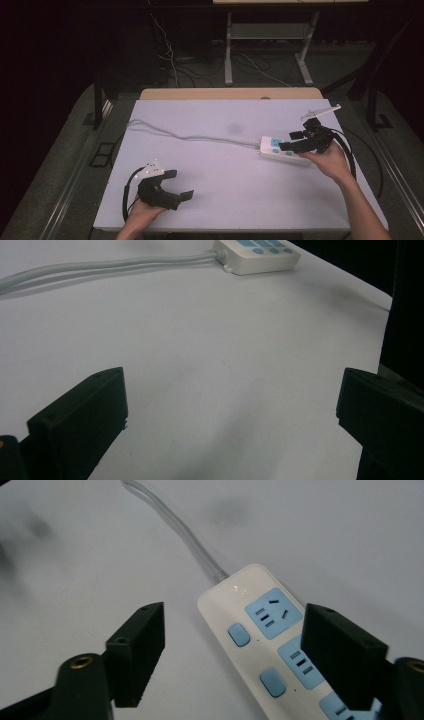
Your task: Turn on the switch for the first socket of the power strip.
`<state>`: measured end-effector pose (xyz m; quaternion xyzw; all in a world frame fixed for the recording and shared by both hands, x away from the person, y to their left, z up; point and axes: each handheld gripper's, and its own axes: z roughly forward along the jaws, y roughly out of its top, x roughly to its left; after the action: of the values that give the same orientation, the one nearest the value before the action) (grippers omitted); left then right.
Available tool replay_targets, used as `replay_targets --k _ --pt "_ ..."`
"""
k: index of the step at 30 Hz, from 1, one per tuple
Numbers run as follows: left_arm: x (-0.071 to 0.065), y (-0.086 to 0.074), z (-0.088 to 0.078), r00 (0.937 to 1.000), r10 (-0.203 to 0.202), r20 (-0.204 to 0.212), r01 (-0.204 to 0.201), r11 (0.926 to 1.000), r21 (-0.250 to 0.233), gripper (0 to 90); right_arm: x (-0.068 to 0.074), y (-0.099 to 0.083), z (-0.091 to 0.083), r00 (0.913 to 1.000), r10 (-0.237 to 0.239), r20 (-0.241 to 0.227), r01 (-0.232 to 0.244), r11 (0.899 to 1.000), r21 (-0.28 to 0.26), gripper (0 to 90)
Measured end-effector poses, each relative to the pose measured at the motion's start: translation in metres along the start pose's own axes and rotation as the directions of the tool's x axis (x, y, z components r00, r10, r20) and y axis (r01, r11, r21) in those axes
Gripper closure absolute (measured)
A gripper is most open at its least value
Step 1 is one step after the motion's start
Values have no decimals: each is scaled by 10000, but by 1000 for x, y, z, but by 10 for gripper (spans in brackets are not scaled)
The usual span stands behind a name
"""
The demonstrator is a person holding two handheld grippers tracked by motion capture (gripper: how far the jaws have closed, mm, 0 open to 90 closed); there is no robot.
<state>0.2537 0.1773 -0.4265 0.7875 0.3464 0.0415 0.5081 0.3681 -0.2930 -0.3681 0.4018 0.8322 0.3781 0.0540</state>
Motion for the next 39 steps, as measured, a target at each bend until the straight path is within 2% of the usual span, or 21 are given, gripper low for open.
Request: replay_targets --k 2,5,12,13,14,15,18,19,20,23,32,35,39 --pt "0 0 0 10000 -6 5 6 10000 6 0 -1 0 1 9999 21 -100 -21 10000 -19 314" --pt "0 0 0 10000 -13 -3 13 10000 8 0 -2 1 5 9995 44 -317 -49 9999 -154 393" --pt "1 0 0 10000 -6 -2 6 10000 16 0 -4 2 12 9988 96 -485 -103 9998 -153 509" --pt "1 0 0 10000 -13 2 13 10000 13 0 -6 2 15 9976 236 -648 -239 9997 -37 574" --pt "1 0 0 10000 -13 2 13 10000 13 0 -6 2 15 9976 236 -648 -239 9997 -37 574" --pt "1 0 1 10000 -5 4 5 10000 19 0 -7 2 17 9975 226 -675 -224 9997 40 630" --pt "1 0 1 10000 -7 18 7 10000 37 0 -8 2 21 9965 269 -789 -259 9996 134 721" --pt "1 0 1 10000 21 19 -21 10000 51 0 -8 2 21 9965 269 -789 -259 9996 134 721" --pt "1 0 1 10000 38 11 -38 10000 64 0 -8 2 25 9958 230 -883 -213 9996 203 794" --pt "1 0 1 10000 17 22 -17 10000 48 0 -8 2 29 9944 131 -1051 -107 9997 237 894" --pt "1 0 1 10000 54 8 -54 10000 73 0 -6 0 41 9957 61 -929 -5 9981 610 894" --pt "2 0 1 10000 33 5 -34 10000 69 0 -5 0 45 9983 -204 -553 241 9974 675 894" --pt "2 0 1 10000 34 -1 -34 10000 72 0 -6 -1 49 9988 -219 -437 255 9961 840 894"
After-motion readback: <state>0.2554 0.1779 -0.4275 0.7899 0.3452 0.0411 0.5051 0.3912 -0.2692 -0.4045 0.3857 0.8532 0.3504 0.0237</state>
